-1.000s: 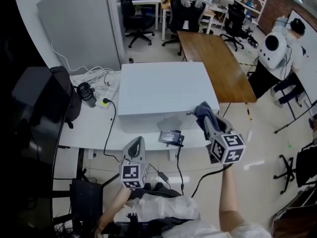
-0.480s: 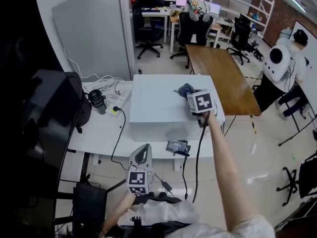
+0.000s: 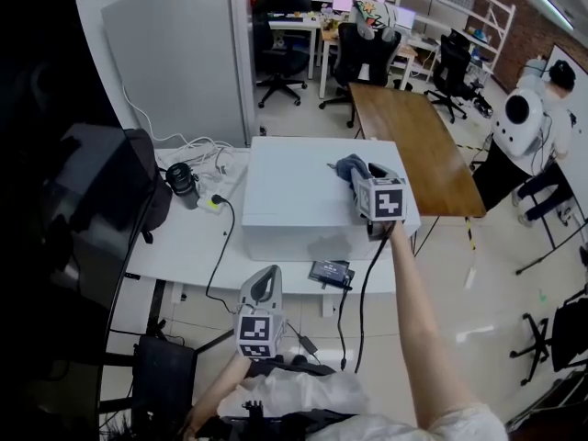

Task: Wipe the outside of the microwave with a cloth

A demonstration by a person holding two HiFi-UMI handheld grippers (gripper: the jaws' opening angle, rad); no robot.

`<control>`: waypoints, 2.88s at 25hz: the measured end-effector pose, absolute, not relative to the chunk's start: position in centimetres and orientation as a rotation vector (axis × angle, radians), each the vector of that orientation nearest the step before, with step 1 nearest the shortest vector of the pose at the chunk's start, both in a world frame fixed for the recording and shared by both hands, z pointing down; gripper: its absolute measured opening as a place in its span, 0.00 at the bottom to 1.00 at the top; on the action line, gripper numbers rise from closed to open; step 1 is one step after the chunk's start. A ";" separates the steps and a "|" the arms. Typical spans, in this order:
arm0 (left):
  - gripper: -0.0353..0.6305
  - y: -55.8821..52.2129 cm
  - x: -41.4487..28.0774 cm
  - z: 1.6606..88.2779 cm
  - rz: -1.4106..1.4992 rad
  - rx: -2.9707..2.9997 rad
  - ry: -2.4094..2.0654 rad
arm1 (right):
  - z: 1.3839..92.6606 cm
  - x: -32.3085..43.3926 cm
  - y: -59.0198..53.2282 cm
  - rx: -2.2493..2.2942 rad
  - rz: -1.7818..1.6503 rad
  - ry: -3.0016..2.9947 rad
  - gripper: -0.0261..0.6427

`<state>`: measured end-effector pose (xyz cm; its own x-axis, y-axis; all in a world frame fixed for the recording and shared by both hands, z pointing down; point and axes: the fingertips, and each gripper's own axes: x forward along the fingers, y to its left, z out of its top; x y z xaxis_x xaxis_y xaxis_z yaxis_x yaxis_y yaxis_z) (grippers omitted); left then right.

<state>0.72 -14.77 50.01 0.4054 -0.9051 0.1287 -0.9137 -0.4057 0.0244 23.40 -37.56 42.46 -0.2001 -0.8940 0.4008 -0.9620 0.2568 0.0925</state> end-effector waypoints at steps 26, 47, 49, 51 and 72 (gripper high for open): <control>0.04 -5.7 5.1 47.8 0.168 2.709 -1.560 | 45.1 16.5 -5.5 1.758 0.455 -2.507 0.27; 0.04 -1.5 5.8 45.8 0.151 2.765 -1.611 | 43.6 15.8 -1.7 1.883 0.253 -2.506 0.04; 0.04 -1.6 6.2 45.7 0.150 2.767 -1.611 | 44.0 16.1 -1.8 1.877 0.286 -2.512 0.04; 0.04 -1.5 6.6 45.9 0.158 2.767 -1.609 | 44.3 16.3 -1.7 1.865 0.290 -2.504 0.04; 0.04 -1.2 6.5 46.2 0.177 2.752 -1.615 | 45.3 15.1 -1.1 1.789 0.323 -2.502 0.04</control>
